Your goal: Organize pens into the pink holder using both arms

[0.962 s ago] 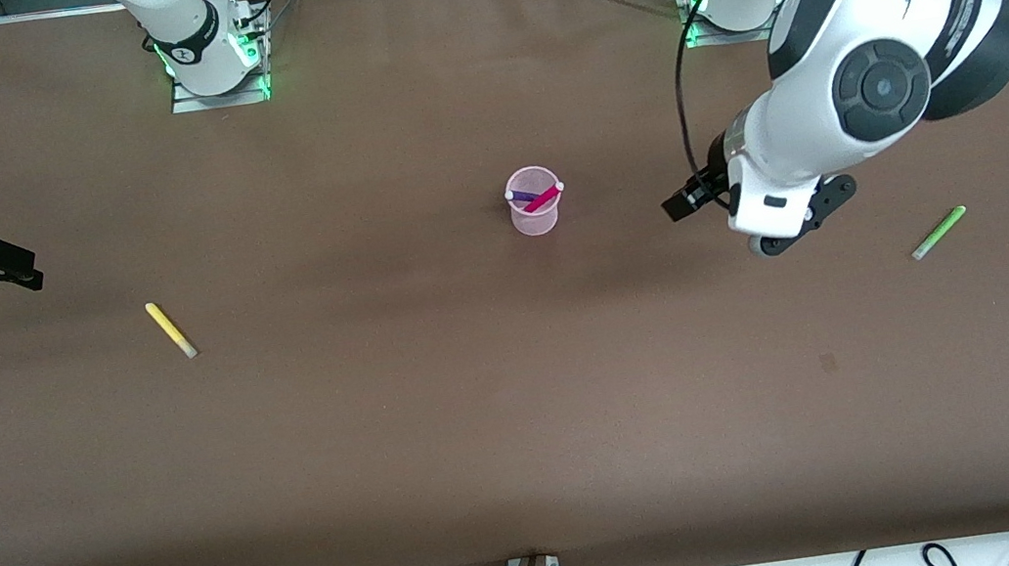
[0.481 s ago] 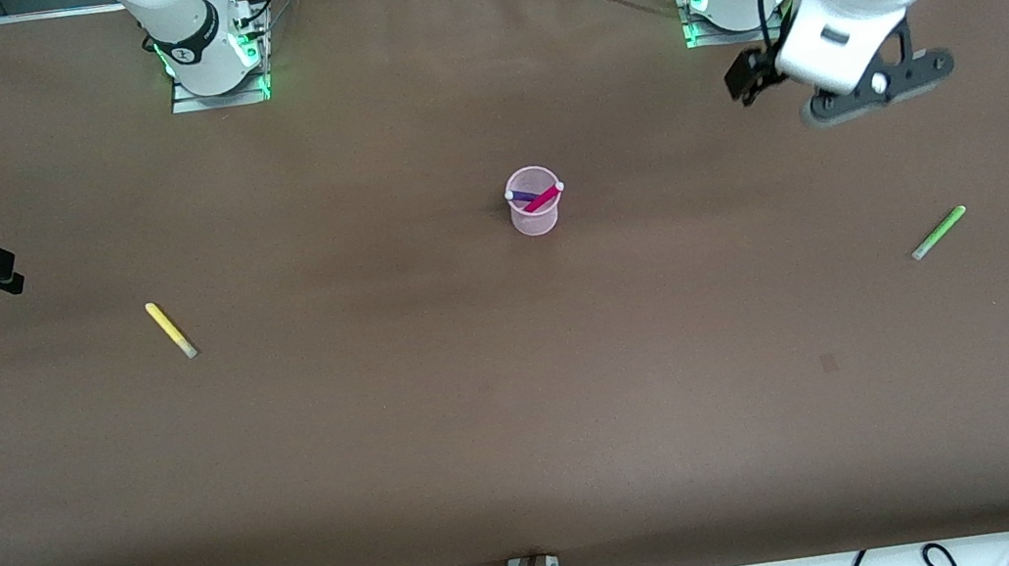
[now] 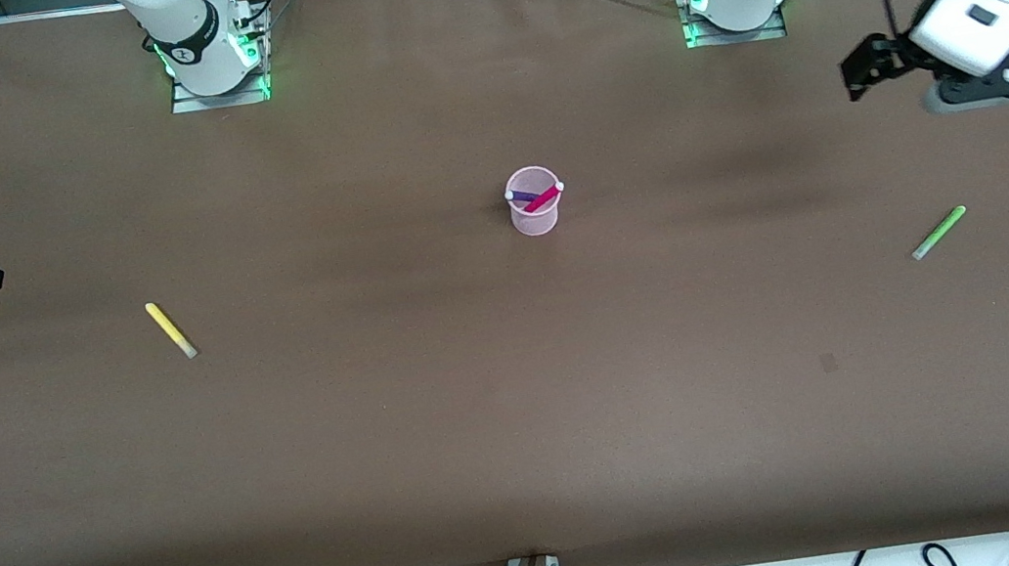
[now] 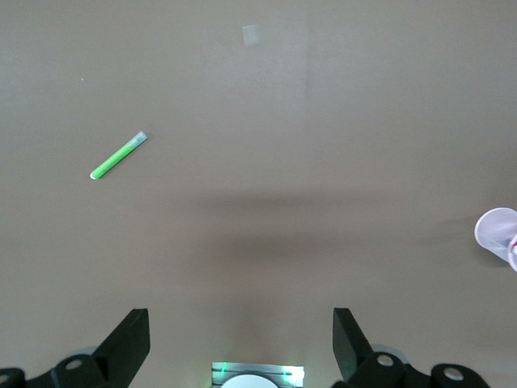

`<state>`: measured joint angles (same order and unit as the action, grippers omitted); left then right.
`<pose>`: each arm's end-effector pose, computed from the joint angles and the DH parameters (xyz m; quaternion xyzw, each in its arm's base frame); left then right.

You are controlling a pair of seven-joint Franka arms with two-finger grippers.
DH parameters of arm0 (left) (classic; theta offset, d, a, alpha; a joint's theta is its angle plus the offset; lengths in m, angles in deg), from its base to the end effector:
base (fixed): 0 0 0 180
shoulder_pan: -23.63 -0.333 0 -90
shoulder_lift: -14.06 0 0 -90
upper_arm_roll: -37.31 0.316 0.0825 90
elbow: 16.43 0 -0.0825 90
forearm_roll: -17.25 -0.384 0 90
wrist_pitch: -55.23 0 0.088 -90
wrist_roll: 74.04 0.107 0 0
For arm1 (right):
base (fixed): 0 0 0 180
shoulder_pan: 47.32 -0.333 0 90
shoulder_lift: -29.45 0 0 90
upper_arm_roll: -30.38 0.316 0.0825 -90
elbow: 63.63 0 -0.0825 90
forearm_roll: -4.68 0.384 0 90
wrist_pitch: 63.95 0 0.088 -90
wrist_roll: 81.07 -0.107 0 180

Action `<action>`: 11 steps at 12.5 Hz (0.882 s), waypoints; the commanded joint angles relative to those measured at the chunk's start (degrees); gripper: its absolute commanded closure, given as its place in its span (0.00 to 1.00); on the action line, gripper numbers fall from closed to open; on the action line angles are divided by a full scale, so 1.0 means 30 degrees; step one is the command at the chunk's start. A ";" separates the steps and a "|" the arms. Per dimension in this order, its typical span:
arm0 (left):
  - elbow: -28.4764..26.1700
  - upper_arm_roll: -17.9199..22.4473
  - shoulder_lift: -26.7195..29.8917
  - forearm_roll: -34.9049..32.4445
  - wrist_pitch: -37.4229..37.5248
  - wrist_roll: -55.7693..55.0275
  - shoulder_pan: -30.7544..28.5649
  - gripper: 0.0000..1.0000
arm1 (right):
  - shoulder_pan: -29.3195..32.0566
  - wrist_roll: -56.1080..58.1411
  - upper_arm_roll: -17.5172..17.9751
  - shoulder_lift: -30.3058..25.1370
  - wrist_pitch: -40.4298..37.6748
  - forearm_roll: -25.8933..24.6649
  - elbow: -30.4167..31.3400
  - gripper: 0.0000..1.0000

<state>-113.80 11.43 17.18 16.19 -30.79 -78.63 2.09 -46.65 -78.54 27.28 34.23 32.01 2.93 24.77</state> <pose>0.5256 -0.0435 0.5855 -0.9970 -0.0033 0.0726 0.0268 0.5882 -0.0404 0.5996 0.9995 -0.0095 0.0233 0.0188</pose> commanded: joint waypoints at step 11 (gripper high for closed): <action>-0.2201 -0.0457 0.1627 0.0646 -0.1740 0.1177 -0.0640 0.00 | -0.0517 -0.0696 0.0096 0.1513 0.1973 -0.0210 -0.0258 0.00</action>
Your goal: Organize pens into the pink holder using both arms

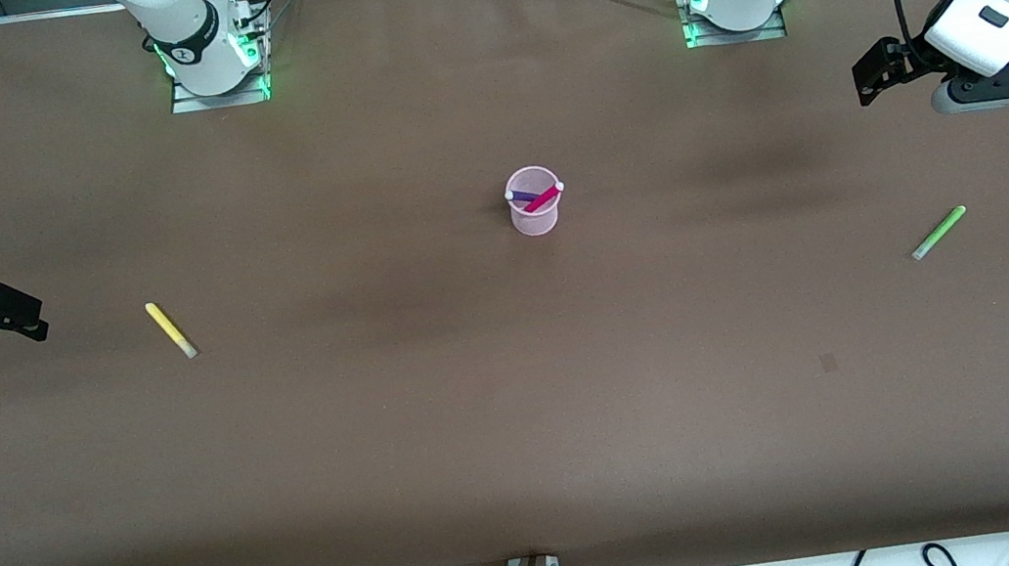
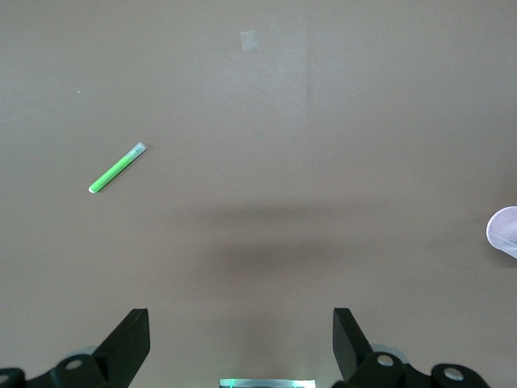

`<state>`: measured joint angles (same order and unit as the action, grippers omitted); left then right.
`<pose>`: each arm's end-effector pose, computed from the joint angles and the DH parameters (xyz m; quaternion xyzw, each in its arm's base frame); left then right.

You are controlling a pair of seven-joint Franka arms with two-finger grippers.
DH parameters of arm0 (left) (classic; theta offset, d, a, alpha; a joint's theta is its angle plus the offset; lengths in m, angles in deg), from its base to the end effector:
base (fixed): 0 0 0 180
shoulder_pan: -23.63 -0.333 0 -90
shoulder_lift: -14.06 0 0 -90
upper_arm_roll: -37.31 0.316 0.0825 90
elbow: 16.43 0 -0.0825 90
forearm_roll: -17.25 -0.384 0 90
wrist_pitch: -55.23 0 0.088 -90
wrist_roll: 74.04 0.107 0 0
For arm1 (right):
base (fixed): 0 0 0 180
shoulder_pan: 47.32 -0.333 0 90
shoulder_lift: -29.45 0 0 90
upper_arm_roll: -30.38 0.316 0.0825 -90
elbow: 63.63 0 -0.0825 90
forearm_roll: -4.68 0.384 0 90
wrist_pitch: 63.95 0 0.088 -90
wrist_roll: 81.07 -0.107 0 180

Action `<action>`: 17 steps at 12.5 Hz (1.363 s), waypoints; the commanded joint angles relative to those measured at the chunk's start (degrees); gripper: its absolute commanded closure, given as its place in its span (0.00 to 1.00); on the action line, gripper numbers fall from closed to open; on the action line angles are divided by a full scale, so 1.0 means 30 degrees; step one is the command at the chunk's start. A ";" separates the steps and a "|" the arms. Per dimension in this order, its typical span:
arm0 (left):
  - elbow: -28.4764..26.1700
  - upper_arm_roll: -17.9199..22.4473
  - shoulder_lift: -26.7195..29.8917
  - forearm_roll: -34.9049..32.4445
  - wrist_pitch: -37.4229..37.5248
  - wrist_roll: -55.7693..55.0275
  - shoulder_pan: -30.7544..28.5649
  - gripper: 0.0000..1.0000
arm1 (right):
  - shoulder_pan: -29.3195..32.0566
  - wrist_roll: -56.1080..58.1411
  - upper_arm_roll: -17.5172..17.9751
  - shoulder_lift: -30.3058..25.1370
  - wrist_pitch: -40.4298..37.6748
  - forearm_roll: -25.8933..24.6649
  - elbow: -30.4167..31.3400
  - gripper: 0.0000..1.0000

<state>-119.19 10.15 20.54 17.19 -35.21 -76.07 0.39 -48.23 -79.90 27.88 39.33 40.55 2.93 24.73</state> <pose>0.5148 -0.0463 0.5742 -0.9979 0.0137 0.0557 0.0291 0.6262 -0.0178 0.5602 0.9983 -0.0001 0.0542 0.0200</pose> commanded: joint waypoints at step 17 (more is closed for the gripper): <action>0.0122 0.8495 0.0184 0.0665 0.0146 -0.1170 0.9095 0.00 | 0.0127 -0.0036 -0.0132 -0.0130 -0.1051 0.0083 -0.0185 0.00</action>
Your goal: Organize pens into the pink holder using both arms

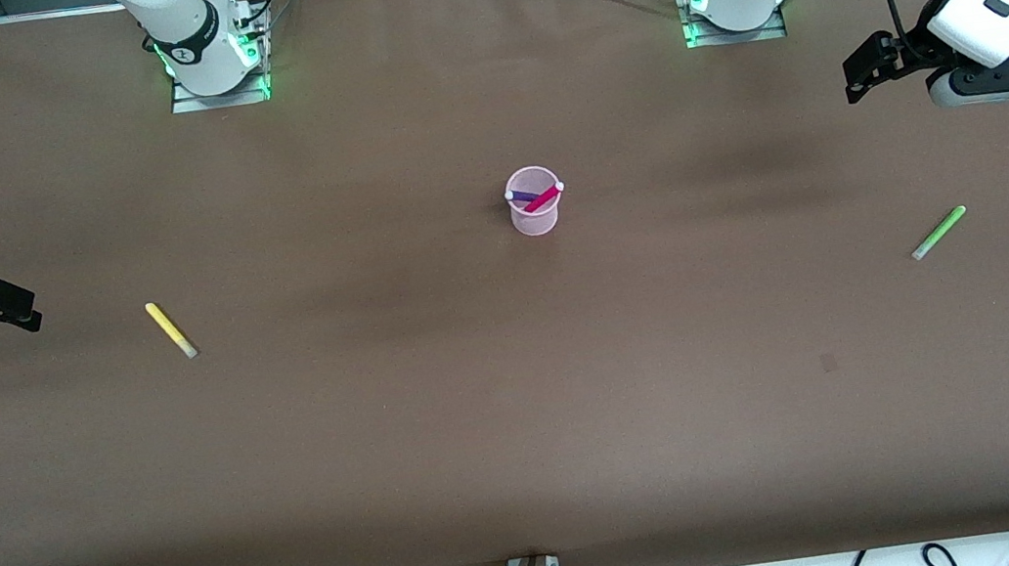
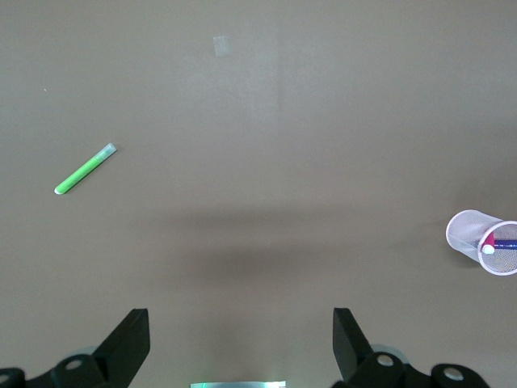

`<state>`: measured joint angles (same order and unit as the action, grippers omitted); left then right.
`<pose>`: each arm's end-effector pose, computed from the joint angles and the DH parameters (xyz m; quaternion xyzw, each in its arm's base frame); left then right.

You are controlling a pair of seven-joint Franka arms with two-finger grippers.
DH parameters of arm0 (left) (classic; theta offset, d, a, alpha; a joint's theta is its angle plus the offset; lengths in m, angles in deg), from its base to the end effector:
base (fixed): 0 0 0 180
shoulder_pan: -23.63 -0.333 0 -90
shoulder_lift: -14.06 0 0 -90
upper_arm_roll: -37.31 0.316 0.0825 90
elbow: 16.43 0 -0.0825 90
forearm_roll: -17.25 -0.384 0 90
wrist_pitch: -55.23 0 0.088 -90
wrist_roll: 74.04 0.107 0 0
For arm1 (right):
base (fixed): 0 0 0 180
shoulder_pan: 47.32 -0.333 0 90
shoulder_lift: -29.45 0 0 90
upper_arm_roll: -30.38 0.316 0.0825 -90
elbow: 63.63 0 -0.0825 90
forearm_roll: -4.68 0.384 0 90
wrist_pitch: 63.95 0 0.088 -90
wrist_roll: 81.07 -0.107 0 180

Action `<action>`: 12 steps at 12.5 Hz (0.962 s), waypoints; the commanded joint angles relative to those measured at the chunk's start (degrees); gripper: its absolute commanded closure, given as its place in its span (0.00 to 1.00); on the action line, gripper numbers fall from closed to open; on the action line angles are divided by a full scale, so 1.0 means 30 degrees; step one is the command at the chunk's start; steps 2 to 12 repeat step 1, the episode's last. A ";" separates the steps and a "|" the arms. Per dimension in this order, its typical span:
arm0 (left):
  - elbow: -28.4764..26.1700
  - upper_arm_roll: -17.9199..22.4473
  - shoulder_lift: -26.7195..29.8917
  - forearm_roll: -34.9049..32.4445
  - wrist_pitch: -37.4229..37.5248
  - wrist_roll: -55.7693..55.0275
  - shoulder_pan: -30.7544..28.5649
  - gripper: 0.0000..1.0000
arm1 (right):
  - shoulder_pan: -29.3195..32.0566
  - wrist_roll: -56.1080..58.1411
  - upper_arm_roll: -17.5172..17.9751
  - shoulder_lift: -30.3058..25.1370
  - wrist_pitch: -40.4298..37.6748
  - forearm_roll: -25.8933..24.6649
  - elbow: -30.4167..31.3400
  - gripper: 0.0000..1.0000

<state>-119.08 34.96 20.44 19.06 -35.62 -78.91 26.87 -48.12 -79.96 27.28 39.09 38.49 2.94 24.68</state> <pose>0.5122 -0.0545 0.5814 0.9988 -0.0051 -0.0484 0.0091 0.6215 -0.0250 0.5597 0.9990 -0.0071 0.0387 0.0206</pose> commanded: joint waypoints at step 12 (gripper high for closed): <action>0.0116 0.0226 0.0218 0.0043 0.0311 -0.0195 0.0241 0.00 | -0.0053 0.0011 0.0181 -0.0020 -0.0916 0.0110 -0.0170 0.00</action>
